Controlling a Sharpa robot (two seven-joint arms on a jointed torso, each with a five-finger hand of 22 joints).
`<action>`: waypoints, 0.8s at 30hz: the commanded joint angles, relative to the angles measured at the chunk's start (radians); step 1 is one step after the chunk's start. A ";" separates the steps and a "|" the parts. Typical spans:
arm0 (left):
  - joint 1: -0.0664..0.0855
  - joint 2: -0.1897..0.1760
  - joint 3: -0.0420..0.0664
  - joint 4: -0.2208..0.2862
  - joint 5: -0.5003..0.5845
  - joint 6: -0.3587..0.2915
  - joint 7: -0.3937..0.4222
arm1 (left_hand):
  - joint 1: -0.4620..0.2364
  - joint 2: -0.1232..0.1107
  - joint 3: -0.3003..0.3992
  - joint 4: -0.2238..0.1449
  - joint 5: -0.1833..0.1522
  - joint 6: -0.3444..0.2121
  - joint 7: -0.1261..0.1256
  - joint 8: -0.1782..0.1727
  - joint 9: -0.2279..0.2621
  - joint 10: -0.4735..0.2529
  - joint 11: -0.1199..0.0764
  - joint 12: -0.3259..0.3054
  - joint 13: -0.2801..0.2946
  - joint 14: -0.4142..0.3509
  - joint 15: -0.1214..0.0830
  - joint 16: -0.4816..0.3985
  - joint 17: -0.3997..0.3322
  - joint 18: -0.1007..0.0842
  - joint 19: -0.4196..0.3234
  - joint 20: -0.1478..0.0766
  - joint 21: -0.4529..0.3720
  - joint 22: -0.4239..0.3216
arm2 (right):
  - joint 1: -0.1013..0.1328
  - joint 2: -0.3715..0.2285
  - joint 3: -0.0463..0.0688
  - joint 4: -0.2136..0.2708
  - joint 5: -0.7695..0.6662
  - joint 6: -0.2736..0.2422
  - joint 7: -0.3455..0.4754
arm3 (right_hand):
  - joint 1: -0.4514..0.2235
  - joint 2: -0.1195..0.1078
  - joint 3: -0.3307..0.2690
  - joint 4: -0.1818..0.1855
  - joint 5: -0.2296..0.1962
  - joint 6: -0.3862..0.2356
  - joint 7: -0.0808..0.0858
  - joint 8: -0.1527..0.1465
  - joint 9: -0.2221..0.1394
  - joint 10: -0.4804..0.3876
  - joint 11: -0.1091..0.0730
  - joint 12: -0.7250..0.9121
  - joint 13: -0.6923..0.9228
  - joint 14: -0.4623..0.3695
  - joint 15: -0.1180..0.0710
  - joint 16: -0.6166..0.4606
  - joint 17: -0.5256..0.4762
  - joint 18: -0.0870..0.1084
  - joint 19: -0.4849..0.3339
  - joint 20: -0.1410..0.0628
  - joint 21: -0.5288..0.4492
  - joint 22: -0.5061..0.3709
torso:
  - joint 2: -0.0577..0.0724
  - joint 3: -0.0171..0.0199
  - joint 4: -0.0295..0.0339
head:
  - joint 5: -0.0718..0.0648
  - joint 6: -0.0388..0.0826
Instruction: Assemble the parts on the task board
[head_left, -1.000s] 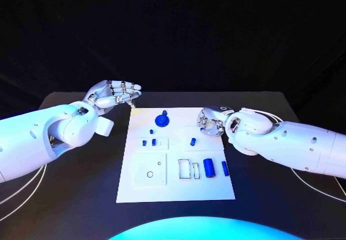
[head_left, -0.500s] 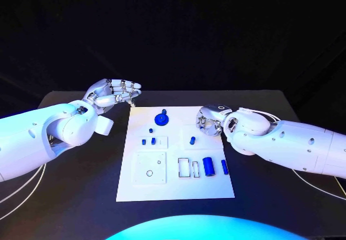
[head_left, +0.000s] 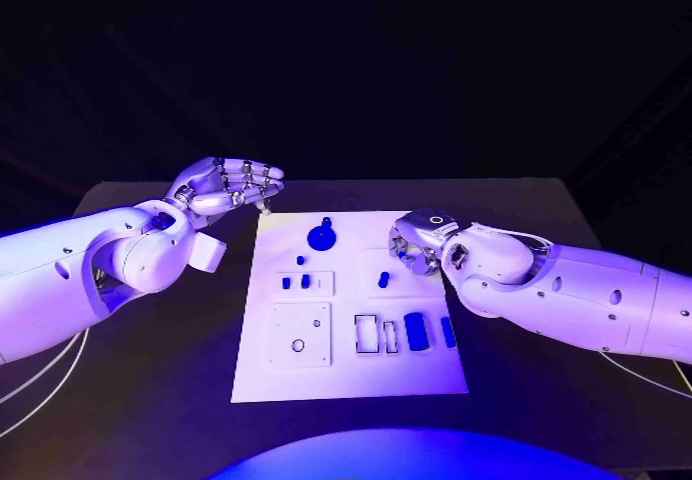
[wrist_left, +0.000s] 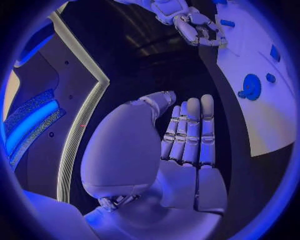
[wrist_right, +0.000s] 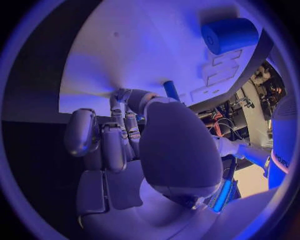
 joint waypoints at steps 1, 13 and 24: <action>0.000 0.002 0.001 0.005 -0.037 0.017 0.009 | -0.009 0.004 -0.003 -0.001 0.004 -0.009 0.000 -0.005 -0.001 -0.007 0.001 0.006 -0.001 -0.005 0.003 -0.005 -0.002 0.014 -0.003 0.005 -0.007 -0.002 | -0.012 -0.001 -0.008 0.004 -0.050 -0.010 -0.025 | -0.011 0.001 0.001 -0.007 0.003 0.009 0.001 -0.001 0.002 0.081 -0.074 0.001 0.004 0.051 -0.007 0.002 -0.001 -0.021 0.005 -0.004 0.005 0.099 | 0.000 -0.0007 0.0004 | 0.001 0.000; -0.001 0.002 0.001 0.005 -0.045 0.019 0.007 | -0.012 0.005 -0.004 -0.001 0.004 -0.011 0.002 -0.005 -0.002 -0.011 0.003 0.006 -0.003 -0.007 0.004 -0.012 -0.004 0.014 -0.004 0.006 -0.012 -0.005 | -0.013 -0.021 -0.006 0.028 -0.029 -0.117 -0.008 | -0.019 0.000 0.007 -0.013 0.002 0.013 0.003 -0.003 0.002 0.088 -0.073 -0.002 0.004 0.052 -0.007 0.005 0.002 -0.023 0.008 -0.005 0.016 0.106 | 0.000 -0.0011 -0.0001 | 0.002 0.003; -0.001 0.001 0.001 0.002 -0.045 0.022 0.005 | -0.013 0.005 -0.005 0.000 0.004 -0.012 0.002 -0.006 -0.003 -0.012 0.004 0.006 -0.003 -0.007 0.005 -0.014 -0.005 0.014 -0.004 0.006 -0.013 -0.006 | -0.003 -0.055 0.005 0.070 0.039 -0.160 0.016 | -0.024 0.000 0.008 -0.013 0.002 0.014 0.005 -0.004 0.002 0.090 -0.073 -0.004 0.004 0.052 -0.007 0.005 0.003 -0.022 0.008 -0.005 0.015 0.106 | -0.001 -0.0015 -0.0010 | 0.004 0.004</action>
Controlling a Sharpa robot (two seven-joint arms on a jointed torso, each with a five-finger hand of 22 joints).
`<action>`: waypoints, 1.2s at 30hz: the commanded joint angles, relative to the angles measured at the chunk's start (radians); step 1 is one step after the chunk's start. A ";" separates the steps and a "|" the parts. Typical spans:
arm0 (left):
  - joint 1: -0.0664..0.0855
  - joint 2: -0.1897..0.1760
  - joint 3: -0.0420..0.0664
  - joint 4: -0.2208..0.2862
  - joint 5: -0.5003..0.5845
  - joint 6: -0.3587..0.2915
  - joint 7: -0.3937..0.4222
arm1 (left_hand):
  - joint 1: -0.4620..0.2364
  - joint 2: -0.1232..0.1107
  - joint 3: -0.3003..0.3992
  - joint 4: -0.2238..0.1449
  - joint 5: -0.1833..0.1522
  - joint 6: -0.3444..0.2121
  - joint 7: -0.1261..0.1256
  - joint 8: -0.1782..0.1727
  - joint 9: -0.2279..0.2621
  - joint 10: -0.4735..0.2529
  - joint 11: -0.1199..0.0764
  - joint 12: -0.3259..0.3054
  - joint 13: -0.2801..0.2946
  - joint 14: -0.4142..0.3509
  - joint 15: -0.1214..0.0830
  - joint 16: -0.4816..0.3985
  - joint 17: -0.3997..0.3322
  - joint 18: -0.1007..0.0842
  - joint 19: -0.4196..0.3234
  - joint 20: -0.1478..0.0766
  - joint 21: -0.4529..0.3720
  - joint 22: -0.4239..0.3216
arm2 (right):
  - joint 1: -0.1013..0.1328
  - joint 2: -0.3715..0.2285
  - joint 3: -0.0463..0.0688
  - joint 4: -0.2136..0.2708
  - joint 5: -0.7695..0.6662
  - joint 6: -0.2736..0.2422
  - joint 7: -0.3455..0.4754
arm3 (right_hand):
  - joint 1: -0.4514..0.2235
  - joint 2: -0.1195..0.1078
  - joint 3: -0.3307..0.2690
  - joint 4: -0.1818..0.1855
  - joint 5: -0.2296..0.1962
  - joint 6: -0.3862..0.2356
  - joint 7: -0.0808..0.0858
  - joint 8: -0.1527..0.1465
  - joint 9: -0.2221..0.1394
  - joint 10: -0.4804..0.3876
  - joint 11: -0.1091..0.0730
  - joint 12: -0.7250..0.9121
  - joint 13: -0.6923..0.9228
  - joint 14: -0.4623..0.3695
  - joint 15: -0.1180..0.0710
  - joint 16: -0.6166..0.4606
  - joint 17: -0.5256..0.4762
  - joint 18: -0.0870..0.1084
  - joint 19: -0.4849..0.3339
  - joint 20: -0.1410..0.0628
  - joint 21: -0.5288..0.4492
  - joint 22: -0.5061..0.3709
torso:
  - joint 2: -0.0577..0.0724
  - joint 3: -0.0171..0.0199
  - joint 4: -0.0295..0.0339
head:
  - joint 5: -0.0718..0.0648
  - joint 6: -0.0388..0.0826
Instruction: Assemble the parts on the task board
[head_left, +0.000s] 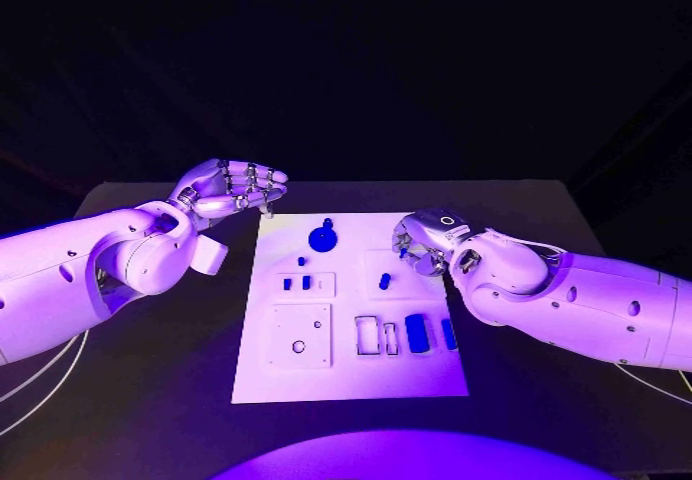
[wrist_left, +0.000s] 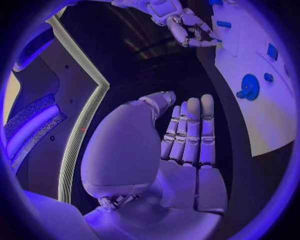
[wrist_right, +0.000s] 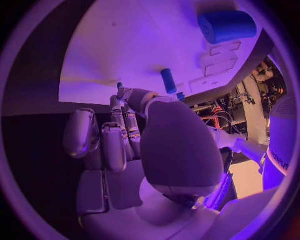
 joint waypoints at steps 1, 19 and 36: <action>0.000 0.001 0.001 0.000 -0.006 0.019 0.005 | -0.009 0.002 -0.005 0.000 0.004 -0.009 -0.001 -0.006 -0.001 -0.009 0.000 0.006 -0.001 -0.003 0.001 -0.005 -0.001 0.014 -0.001 0.003 -0.005 -0.001 | 0.005 -0.009 0.003 0.015 0.043 -0.036 0.022 | -0.007 0.005 0.000 -0.005 0.002 0.007 -0.002 -0.004 0.001 0.085 -0.078 0.004 0.004 0.052 -0.007 0.005 0.001 -0.008 0.004 -0.001 0.003 0.106 | 0.000 0.0000 -0.0013 | 0.001 0.001; 0.000 0.003 0.001 -0.004 0.004 0.024 0.004 | -0.010 0.001 -0.006 -0.001 0.004 -0.013 0.000 -0.008 -0.002 -0.013 0.001 0.006 -0.003 -0.003 0.002 -0.009 -0.002 0.014 -0.001 0.004 -0.009 -0.004 | 0.029 -0.034 0.015 0.149 0.168 -0.053 0.058 | -0.011 0.005 0.000 -0.006 0.002 0.007 -0.001 -0.005 0.001 0.085 -0.078 0.003 0.004 0.052 -0.006 0.006 0.002 -0.008 0.003 -0.001 0.000 0.106 | 0.000 0.0004 -0.0001 | 0.020 0.003; -0.001 0.007 0.001 -0.002 0.005 0.025 0.005 | -0.010 0.001 -0.006 -0.001 0.005 -0.016 0.000 -0.009 -0.003 -0.015 0.002 0.007 -0.003 -0.002 0.002 -0.011 -0.003 0.014 -0.001 0.005 -0.010 -0.005 | -0.028 0.066 0.007 0.184 0.154 -0.052 0.077 | -0.013 0.006 0.003 -0.008 0.002 0.006 0.001 -0.007 0.001 0.084 -0.076 -0.001 0.003 0.052 -0.006 0.005 0.000 -0.006 -0.001 -0.001 -0.008 0.103 | 0.001 -0.0017 0.0010 | 0.082 -0.008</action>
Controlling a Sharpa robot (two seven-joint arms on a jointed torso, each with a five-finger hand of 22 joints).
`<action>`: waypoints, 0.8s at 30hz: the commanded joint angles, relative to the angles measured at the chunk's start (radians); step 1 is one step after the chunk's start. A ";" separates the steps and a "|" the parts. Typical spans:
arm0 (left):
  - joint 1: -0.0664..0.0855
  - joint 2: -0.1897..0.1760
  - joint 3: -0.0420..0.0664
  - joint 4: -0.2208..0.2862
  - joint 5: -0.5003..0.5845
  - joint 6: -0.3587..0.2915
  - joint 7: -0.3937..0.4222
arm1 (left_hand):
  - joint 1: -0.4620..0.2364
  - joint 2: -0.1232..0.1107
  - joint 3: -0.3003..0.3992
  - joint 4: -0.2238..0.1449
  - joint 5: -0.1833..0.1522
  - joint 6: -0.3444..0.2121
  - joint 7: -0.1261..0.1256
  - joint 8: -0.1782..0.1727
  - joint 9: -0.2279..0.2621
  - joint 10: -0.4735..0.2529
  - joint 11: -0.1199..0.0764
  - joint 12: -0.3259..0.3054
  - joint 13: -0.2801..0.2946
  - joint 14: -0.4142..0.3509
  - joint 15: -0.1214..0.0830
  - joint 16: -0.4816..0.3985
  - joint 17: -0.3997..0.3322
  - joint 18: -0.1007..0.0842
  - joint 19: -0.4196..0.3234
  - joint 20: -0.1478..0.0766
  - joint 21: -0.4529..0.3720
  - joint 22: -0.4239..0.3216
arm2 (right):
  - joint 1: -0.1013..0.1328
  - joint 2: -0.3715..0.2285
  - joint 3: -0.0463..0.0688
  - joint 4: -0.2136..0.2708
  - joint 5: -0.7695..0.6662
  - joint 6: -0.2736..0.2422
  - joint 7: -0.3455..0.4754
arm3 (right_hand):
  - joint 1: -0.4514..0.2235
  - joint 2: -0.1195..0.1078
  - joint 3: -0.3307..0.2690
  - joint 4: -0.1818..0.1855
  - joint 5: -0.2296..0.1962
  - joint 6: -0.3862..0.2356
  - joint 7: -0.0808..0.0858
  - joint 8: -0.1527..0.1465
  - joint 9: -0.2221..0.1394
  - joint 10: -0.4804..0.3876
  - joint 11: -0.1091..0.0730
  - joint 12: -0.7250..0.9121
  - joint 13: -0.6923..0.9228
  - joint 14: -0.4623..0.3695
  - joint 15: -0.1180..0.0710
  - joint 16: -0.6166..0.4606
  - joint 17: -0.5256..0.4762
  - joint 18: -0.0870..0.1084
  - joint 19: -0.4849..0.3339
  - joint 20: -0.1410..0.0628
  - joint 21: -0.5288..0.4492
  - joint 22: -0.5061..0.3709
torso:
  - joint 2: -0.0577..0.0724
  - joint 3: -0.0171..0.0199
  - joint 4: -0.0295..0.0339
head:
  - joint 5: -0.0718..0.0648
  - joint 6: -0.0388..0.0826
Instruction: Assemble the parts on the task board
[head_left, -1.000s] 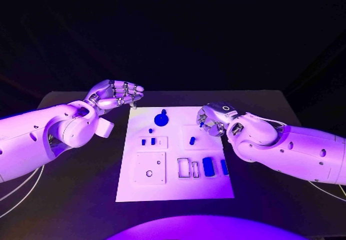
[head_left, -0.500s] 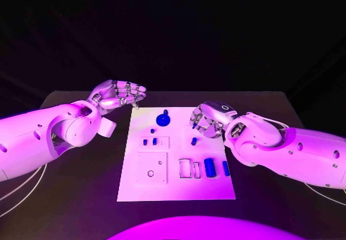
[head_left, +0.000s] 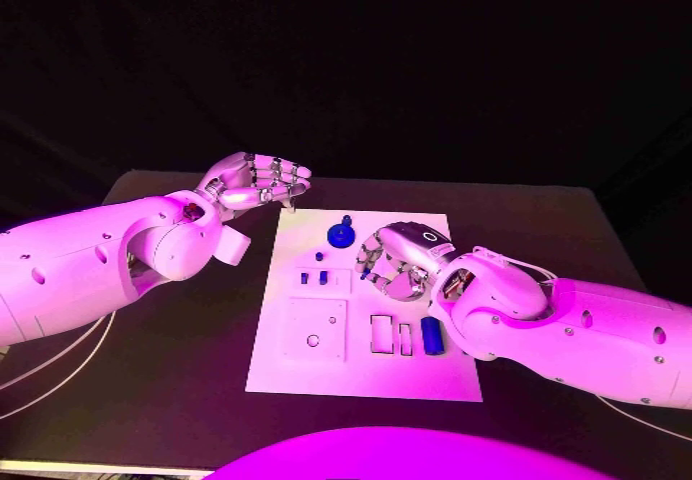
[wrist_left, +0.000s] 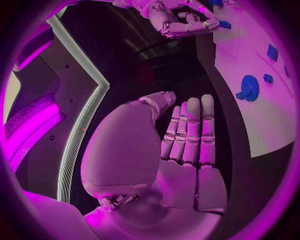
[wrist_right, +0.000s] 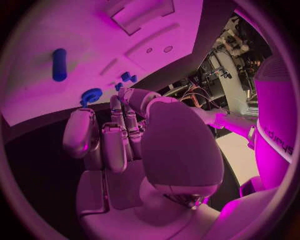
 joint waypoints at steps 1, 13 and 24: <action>0.000 0.003 0.001 0.003 0.004 0.017 0.007 | -0.010 0.002 -0.007 -0.002 0.005 -0.011 0.001 -0.006 -0.001 -0.009 0.002 0.007 -0.002 -0.002 0.003 -0.007 -0.001 0.014 0.000 0.004 -0.004 -0.002 | -0.019 0.022 -0.002 0.000 -0.013 -0.007 0.021 | -0.001 0.010 0.000 -0.005 0.002 0.006 0.001 -0.007 0.001 0.084 -0.076 -0.001 0.000 0.052 -0.006 0.005 -0.002 -0.006 -0.001 -0.001 -0.006 0.103 | 0.000 -0.0001 0.0001 | 0.015 -0.004; 0.000 0.005 0.001 0.004 0.004 0.017 0.007 | -0.010 0.002 -0.007 -0.002 0.005 -0.011 0.001 -0.006 -0.001 -0.009 0.002 0.007 -0.002 -0.002 0.003 -0.007 -0.001 0.014 0.000 0.004 -0.004 -0.002 | -0.069 0.085 -0.009 -0.038 -0.028 -0.022 0.021 | -0.002 0.011 0.001 -0.006 0.002 0.005 0.002 -0.008 0.001 0.084 -0.075 -0.002 0.000 0.052 -0.005 0.005 -0.003 -0.006 -0.002 -0.001 -0.008 0.102 | 0.000 0.0008 -0.0006 | 0.043 -0.017; 0.000 0.009 0.001 0.004 0.004 0.020 0.005 | -0.010 0.002 -0.007 -0.002 0.005 -0.011 0.001 -0.006 -0.001 -0.009 0.002 0.007 -0.002 -0.002 0.003 -0.007 -0.001 0.014 0.000 0.004 -0.004 -0.002 | -0.097 0.118 -0.013 -0.062 -0.030 -0.019 0.025 | -0.003 0.012 0.002 -0.007 0.002 0.004 0.003 -0.009 0.001 0.084 -0.075 -0.004 0.000 0.052 -0.005 0.005 -0.002 -0.005 -0.003 0.000 -0.011 0.102 | 0.000 0.0011 -0.0006 | 0.057 -0.028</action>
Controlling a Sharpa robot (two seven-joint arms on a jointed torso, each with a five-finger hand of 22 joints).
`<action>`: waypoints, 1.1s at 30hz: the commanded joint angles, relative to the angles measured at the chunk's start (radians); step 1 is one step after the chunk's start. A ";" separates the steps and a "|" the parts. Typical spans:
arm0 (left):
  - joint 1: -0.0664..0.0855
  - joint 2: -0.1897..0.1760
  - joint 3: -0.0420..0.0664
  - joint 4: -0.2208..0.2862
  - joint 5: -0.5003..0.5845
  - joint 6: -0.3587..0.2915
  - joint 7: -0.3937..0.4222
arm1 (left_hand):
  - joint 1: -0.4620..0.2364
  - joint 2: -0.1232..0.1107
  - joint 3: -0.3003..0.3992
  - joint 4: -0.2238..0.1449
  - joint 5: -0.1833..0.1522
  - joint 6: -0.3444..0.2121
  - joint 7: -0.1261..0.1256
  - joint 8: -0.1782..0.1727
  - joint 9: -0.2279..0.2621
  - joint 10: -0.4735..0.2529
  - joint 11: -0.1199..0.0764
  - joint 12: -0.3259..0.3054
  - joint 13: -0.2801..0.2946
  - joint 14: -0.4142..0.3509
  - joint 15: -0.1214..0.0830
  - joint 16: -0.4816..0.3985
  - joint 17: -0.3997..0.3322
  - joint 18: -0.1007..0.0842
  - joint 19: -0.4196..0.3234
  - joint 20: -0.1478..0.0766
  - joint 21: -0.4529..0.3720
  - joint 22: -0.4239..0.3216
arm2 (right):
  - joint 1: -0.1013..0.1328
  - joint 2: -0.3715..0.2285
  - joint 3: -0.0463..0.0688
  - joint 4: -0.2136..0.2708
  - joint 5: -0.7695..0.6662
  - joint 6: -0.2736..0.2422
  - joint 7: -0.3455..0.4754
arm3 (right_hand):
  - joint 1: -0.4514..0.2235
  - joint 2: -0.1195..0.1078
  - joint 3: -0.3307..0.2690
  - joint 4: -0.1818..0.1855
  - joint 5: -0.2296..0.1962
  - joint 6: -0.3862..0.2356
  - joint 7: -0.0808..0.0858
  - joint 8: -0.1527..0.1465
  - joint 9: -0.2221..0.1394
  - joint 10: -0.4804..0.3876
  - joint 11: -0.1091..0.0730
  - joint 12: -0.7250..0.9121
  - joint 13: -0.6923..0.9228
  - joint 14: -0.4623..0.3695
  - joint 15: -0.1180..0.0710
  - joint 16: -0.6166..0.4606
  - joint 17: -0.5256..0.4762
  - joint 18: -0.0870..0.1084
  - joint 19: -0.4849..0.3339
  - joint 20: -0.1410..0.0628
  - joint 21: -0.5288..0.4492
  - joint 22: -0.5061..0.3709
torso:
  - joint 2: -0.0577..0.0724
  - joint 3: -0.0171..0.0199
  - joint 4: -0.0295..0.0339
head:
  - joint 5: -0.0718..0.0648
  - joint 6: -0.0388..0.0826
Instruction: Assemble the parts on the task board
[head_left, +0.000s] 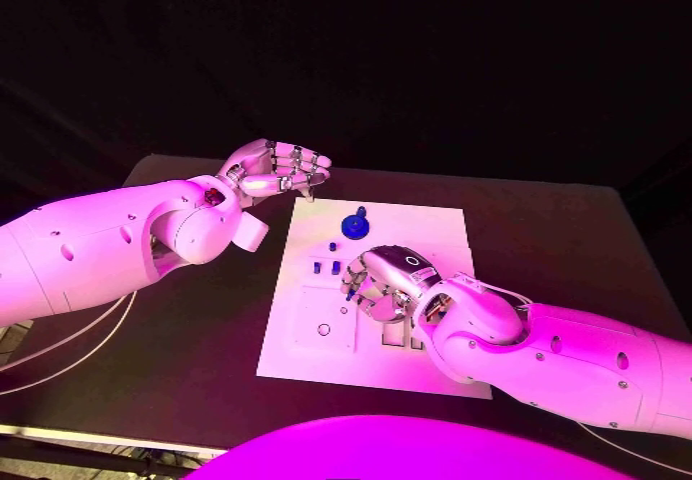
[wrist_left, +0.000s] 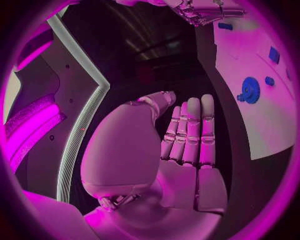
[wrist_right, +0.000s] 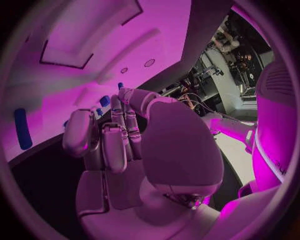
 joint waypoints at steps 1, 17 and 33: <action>0.000 0.003 0.001 0.002 0.004 0.018 0.005 | -0.010 0.002 -0.004 0.001 0.005 -0.007 -0.003 -0.006 -0.001 -0.005 -0.002 0.007 -0.001 -0.002 0.003 -0.007 -0.001 0.014 0.000 0.004 -0.004 -0.001 | -0.006 0.005 -0.001 -0.005 -0.014 -0.005 0.013 | 0.004 0.011 -0.001 -0.005 0.002 0.004 0.003 -0.005 0.001 0.077 -0.074 0.001 0.002 0.051 -0.005 0.005 -0.001 -0.005 -0.003 0.000 -0.004 0.102 | 0.000 0.0000 0.0000 | 0.005 -0.004; 0.000 0.004 0.001 0.001 0.004 0.022 0.002 | -0.010 0.002 -0.004 0.000 0.005 -0.008 -0.002 -0.006 -0.002 -0.006 -0.001 0.007 -0.001 -0.002 0.003 -0.008 -0.002 0.014 0.001 0.004 -0.005 -0.002 | -0.018 0.018 -0.004 -0.012 -0.014 0.009 0.017 | 0.002 0.012 0.000 -0.006 0.002 0.004 0.003 -0.006 0.001 0.077 -0.073 -0.001 0.002 0.051 -0.005 0.004 -0.002 -0.005 -0.004 0.000 -0.007 0.101 | 0.000 0.0002 -0.0011 | 0.005 -0.008; 0.000 0.004 0.001 -0.001 0.004 0.027 -0.003 | -0.010 0.002 -0.005 0.000 0.005 -0.010 -0.002 -0.007 -0.002 -0.007 -0.001 0.008 -0.002 -0.001 0.003 -0.009 -0.002 0.014 0.001 0.005 -0.007 -0.003 | -0.022 0.018 -0.006 -0.014 -0.014 0.028 0.012 | 0.002 0.012 0.000 -0.006 0.002 0.004 0.003 -0.006 0.001 0.077 -0.073 -0.001 0.002 0.051 -0.005 0.004 -0.002 -0.005 -0.004 0.000 -0.007 0.101 | 0.000 0.0002 -0.0009 | 0.007 -0.011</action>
